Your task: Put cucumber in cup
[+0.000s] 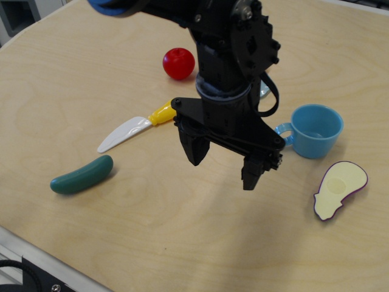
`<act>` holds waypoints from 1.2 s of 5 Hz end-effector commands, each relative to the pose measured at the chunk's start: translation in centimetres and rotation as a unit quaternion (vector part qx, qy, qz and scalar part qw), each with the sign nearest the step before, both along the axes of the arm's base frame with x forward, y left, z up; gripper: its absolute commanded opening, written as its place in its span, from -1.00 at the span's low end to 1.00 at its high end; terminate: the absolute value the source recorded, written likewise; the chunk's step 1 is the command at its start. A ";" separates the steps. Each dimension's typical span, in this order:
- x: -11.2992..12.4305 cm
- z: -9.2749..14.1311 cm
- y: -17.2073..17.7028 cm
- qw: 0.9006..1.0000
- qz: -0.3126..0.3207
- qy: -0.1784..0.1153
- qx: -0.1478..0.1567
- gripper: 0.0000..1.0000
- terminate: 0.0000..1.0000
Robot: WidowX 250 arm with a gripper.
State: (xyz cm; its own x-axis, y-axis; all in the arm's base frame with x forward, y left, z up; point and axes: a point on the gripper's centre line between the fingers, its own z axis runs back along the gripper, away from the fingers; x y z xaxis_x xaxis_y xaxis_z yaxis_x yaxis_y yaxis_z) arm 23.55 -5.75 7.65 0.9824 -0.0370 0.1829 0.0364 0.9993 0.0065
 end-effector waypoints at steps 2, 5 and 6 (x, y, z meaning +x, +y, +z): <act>-1.4 0.6 2.9 1.000 -0.012 0.007 0.000 1.00 -1.00; -3.7 0.0 12.0 0.989 -0.137 0.046 0.012 1.00 -1.00; -3.4 -1.4 14.0 0.986 -0.158 0.044 0.010 1.00 -1.00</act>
State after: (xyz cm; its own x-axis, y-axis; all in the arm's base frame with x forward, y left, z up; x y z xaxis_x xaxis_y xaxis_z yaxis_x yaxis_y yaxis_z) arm 18.84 7.83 5.22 0.9370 -0.3444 0.0587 0.3459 0.9381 -0.0177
